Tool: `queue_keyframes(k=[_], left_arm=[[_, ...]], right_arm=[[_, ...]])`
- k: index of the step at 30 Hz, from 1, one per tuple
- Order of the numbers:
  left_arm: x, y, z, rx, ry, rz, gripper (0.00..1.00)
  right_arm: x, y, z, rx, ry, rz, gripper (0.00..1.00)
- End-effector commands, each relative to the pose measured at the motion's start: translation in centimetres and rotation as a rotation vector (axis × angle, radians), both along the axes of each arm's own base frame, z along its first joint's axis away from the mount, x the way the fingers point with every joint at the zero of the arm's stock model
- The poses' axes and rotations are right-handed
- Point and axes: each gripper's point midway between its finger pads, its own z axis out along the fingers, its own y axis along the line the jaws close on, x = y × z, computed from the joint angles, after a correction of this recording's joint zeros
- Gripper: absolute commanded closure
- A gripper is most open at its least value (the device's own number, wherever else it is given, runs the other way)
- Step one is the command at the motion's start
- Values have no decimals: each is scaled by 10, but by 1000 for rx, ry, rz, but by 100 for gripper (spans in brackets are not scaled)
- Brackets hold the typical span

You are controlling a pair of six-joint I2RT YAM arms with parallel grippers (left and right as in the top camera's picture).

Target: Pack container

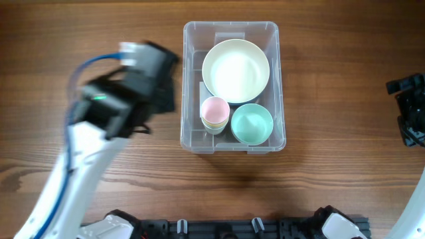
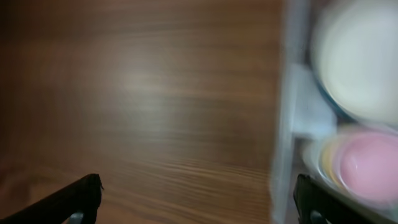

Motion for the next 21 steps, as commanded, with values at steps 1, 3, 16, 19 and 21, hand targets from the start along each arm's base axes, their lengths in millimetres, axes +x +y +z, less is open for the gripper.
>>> queue_keyframes(k=[1,3,16,19,21], left_arm=[[-7,69,26,-177,-125,367,0],[-11,99,27,-213,-133,473,0],[-24,143,23,-211,-125,635,0],[-24,143,23,-211,-125,635,0],[-24,143,23,-211,-125,635,0]], right_arm=[[1,0,1,8,-7,-4,0],[1,0,1,8,-7,-4,0],[1,0,-1,11,-4,-2,0],[1,13,8,-7,-30,32,0],[0,38,28,-45,-94,105,1]])
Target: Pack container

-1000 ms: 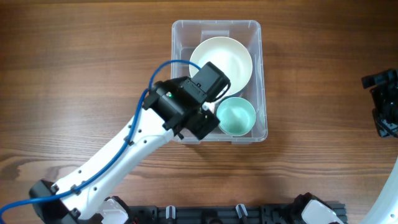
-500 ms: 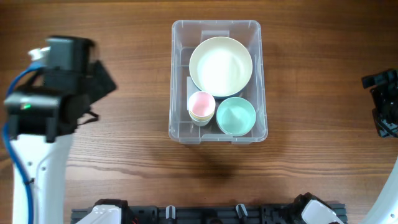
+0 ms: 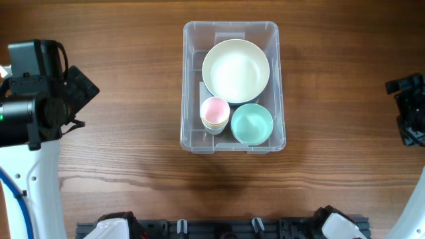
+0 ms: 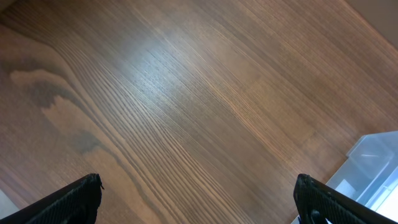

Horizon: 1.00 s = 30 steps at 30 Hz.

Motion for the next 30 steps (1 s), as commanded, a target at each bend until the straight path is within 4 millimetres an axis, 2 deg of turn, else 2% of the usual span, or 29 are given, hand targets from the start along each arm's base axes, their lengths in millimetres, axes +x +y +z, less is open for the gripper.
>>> queue_keyframes(k=[1,4,6,7,9,11,12,13,14,16,17,19,20,24,30], left_arm=[[0,0,5,-15,-23,18,0],[0,0,5,-15,-23,18,0],[0,0,5,-15,-23,18,0],[0,0,5,-15,-23,18,0],[0,0,5,-15,-23,18,0],[0,0,5,-15,-23,18,0],[0,0,5,-15,-23,18,0],[0,0,5,-15,-23,18,0],[0,0,5,-15,-23,18,0],[0,0,5,-15,-23,18,0],[0,0,5,-15,-23,18,0],[0,0,5,-15,-23,18,0],[0,0,5,-15,-23,18,0],[0,0,5,-15,-23,18,0],[0,0,5,-15,-23,18,0]], right_arm=[[-5,52,41,-66,-142,143,0],[-31,116,86,-124,-319,342,1],[-55,140,105,-156,-412,426,0],[-65,139,107,-181,-420,422,0],[-94,137,97,-197,-380,397,0],[-105,125,94,-261,-389,341,0],[-104,124,98,-321,-437,366,0],[-99,129,107,-397,-512,443,0],[-93,144,119,-508,-627,593,0],[-92,168,122,-665,-781,793,0],[-93,176,113,-722,-830,859,0],[-91,178,93,-751,-859,872,0],[-85,177,58,-755,-864,870,0],[-77,178,-4,-699,-798,895,0],[-67,176,-71,-628,-690,927,0]])
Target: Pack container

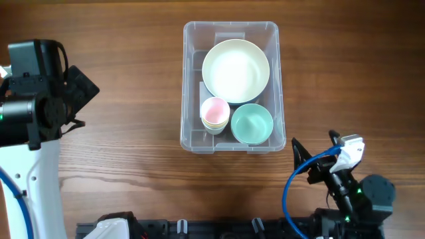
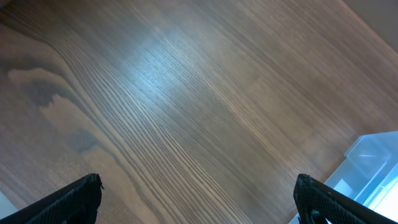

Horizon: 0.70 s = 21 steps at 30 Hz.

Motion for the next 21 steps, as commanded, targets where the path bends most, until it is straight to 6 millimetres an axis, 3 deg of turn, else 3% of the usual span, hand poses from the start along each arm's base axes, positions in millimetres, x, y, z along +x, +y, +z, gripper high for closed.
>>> queue_keyframes(k=[1,11,21], left_arm=[[0,1,5,-9,-20,14,0],[0,1,5,-9,-20,14,0],[0,1,5,-9,-20,14,0]], right_arm=[[1,4,-33,0,48,30,0],[-5,5,-78,9,130,29,0],[-7,5,-82,12,149,29,0]])
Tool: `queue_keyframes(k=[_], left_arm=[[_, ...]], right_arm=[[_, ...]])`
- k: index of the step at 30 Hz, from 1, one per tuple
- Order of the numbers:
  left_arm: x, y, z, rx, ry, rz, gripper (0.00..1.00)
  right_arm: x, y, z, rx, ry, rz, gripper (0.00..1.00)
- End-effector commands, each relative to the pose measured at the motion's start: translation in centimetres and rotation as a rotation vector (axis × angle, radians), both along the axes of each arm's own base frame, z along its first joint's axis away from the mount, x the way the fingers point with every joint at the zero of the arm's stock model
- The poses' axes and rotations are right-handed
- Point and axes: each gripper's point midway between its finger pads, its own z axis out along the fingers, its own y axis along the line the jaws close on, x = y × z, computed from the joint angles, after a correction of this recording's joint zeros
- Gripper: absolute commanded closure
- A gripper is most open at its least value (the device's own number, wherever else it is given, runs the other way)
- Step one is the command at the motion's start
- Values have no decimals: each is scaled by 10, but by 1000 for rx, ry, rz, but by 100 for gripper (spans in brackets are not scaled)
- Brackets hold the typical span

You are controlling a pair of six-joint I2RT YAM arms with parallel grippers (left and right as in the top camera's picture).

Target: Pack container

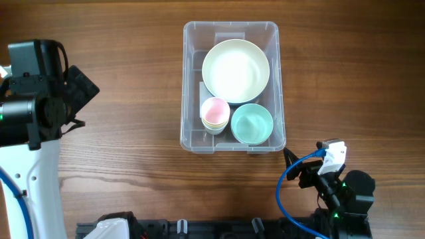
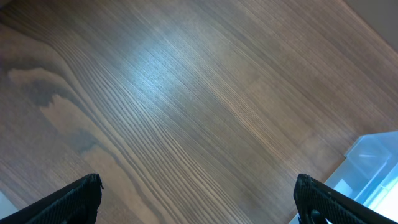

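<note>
A clear plastic container (image 1: 192, 86) stands mid-table. Inside lie a large cream bowl (image 1: 236, 70), a pink cup (image 1: 215, 109) nested in pale cups, and a teal bowl (image 1: 252, 124). My left gripper (image 2: 199, 202) hangs open over bare wood at the far left, nothing between its fingertips (image 2: 78, 199). A corner of the container (image 2: 373, 158) shows at the right edge of the left wrist view. My right gripper (image 1: 292, 161) sits folded low at the front right, just below the container's near right corner. Its jaws are too small to read.
The dark wooden table (image 1: 119, 159) surrounds the container. The left arm's white link (image 1: 40, 186) runs along the left edge. A blue cable (image 1: 289, 192) loops by the right arm, and black mounts (image 1: 199, 229) line the front edge.
My right arm has shifted a little left and lower at the front right. The left arm and everything in the container stay as they were.
The left arm was first blurred beside the container's left wall, with the right arm at the right edge. It then stood at the far left, open. Later the right arm was at the front right, below the container, and now sits slightly further left.
</note>
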Motion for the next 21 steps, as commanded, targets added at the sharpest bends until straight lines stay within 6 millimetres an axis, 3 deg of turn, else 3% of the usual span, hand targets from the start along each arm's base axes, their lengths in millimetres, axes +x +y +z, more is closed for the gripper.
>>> queue_keyframes(k=[1,5,9,11,14,16,17,21], left_arm=[[0,1,5,-9,-20,14,0],[0,1,4,-9,-20,14,0],[-16,-1,9,-4,-65,13,0],[-9,-2,12,-1,-194,7,0],[7,-20,2,-60,-452,-74,0],[6,-34,-22,-102,-558,-145,0],[-3,-42,-53,-129,-572,-176,0],[-22,-61,-128,-172,-502,-282,0]], right_arm=[[-1,4,-1,-1,-9,25,0],[-1,4,-1,-1,-8,25,0],[-2,4,-3,0,2,25,0],[-2,4,-3,0,1,25,0],[-2,4,-3,0,1,25,0],[-2,4,-3,0,1,25,0],[-2,4,-3,0,1,25,0],[-2,4,-3,0,1,25,0]])
